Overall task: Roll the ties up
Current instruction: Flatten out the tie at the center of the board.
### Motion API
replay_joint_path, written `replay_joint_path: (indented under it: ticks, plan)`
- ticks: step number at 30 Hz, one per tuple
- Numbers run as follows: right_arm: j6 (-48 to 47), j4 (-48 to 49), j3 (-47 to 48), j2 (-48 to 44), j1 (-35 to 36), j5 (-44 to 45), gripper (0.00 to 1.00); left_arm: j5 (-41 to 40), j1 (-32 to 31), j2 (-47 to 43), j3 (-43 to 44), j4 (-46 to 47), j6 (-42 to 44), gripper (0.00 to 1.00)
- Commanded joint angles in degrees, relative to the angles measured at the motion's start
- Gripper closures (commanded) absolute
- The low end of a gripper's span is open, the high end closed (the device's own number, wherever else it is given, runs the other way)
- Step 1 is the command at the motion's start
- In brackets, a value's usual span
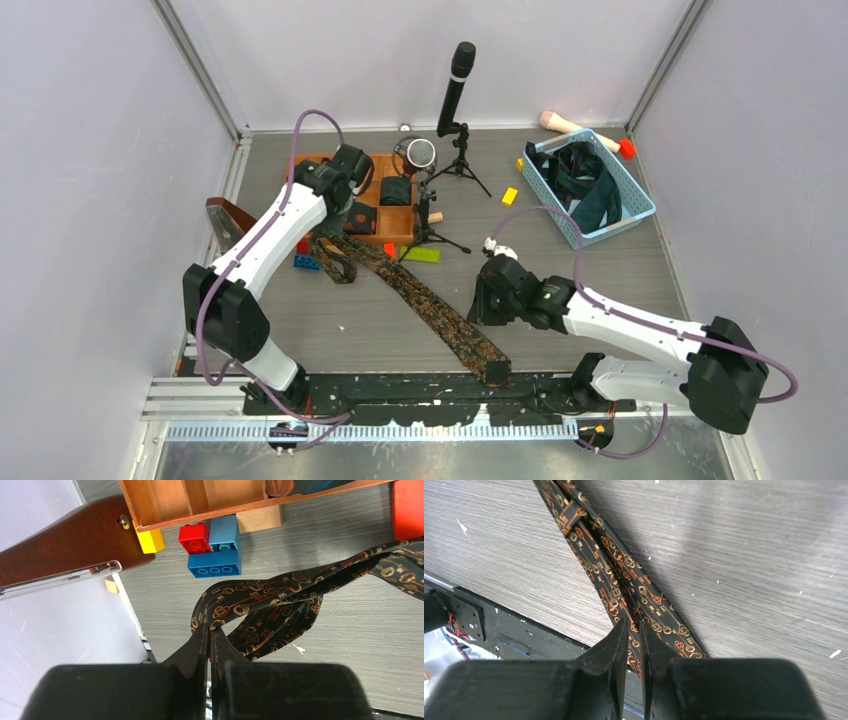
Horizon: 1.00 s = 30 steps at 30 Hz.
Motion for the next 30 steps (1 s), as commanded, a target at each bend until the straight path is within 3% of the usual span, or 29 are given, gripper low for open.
replay_joint_path:
  ticks: [1,4,10,20,30]
  plan:
    - [5.90,2.87,-0.46,-2.16,0.22,4.42,0.76,4.43,-0.08,-3.57,-0.03,1.84,-0.72,1.00]
    - [10.64,7.18,-1.24,-0.62,0.33,3.37,0.68,6.76,-0.30,-4.39,-0.29,2.50,-0.85,1.00]
    - [25.55,19.61,-0.35,4.87,2.80,6.05,0.63,6.14,-0.43,-4.93,-0.48,2.26,-0.69,1.00]
    - [34.67,22.18,5.85,18.42,6.10,8.95,0.64,6.30,-0.43,-4.73,-0.65,2.29,-0.34,1.00]
    - [34.58,21.64,8.16,23.56,6.11,10.46,0.63,6.30,-0.43,-4.78,-1.01,2.68,0.02,1.00]
